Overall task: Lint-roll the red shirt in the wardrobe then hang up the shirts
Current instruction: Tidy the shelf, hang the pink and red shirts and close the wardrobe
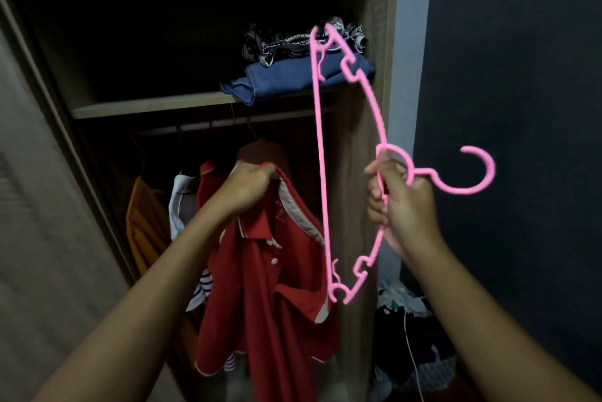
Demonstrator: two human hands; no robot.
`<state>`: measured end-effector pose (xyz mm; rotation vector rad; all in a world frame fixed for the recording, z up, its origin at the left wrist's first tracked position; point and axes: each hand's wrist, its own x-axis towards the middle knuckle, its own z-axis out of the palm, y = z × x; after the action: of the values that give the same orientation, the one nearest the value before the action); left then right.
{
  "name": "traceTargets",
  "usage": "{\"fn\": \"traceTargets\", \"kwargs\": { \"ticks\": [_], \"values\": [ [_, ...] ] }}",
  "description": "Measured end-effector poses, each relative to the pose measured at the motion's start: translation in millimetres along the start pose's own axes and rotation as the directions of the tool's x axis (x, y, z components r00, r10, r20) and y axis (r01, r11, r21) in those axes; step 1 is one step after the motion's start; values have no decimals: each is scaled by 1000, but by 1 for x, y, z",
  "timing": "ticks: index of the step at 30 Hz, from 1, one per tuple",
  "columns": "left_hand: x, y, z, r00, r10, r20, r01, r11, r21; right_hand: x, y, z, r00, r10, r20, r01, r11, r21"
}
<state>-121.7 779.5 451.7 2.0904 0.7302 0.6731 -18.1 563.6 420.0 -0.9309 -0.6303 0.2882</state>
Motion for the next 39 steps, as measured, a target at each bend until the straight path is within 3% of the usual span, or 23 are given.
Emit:
{"fn": "traceTargets", "kwargs": {
  "ticks": [2, 4, 8, 10, 14, 17, 20, 24, 27, 31, 34, 36, 39],
  "values": [
    [-7, 17, 3, 1000, 23, 17, -24, 998, 51, -1, -25, 6, 997, -37, 69, 26, 988, 151],
    [-15, 36, 8, 998, 48, 48, -52, 996, 78, -2, -40, 13, 991, -85, 104, 64, 979, 195],
    [-32, 75, 14, 987, 102, 121, -118, 985, 125, -5, -46, 19, 974, -218, 56, 219, 976, -14],
    [-41, 84, 10, 981, 130, 143, -135, 991, 19, -4, -45, 12, 938, -336, 83, 344, 933, -109],
    [-58, 79, 0, 964, 177, 200, -134, 967, -215, 4, -28, -22, 781, -431, 452, 584, 760, -285],
    [-67, 63, -21, 948, 215, 237, -176, 969, -173, 19, -18, -53, 719, -353, 599, 651, 645, -401],
    [-77, 54, -46, 904, 296, 308, -334, 939, 79, 32, -29, -76, 686, -199, 700, 676, 532, -511],
    [-78, 53, -47, 906, 217, 364, -365, 837, 409, 50, -47, -94, 710, 40, 703, 632, 405, -661],
    [-71, 42, -47, 957, 109, 269, -252, 771, 585, 66, -56, -105, 703, 197, 683, 613, 319, -723],
    [-71, 51, -49, 996, 82, 38, -86, 727, 681, 70, -61, -110, 709, 374, 597, 544, 248, -801],
    [-75, 59, -35, 999, 35, 3, -31, 824, 565, 65, -63, -103, 735, 333, 590, 520, 281, -807],
    [-79, 60, -19, 999, -11, 31, -1, 928, 373, 64, -71, -99, 716, 337, 611, 498, 367, -786],
    [-88, 62, -1, 998, -18, 53, 8, 982, 190, 64, -87, -98, 688, 306, 658, 448, 534, -717]
  ]
}}
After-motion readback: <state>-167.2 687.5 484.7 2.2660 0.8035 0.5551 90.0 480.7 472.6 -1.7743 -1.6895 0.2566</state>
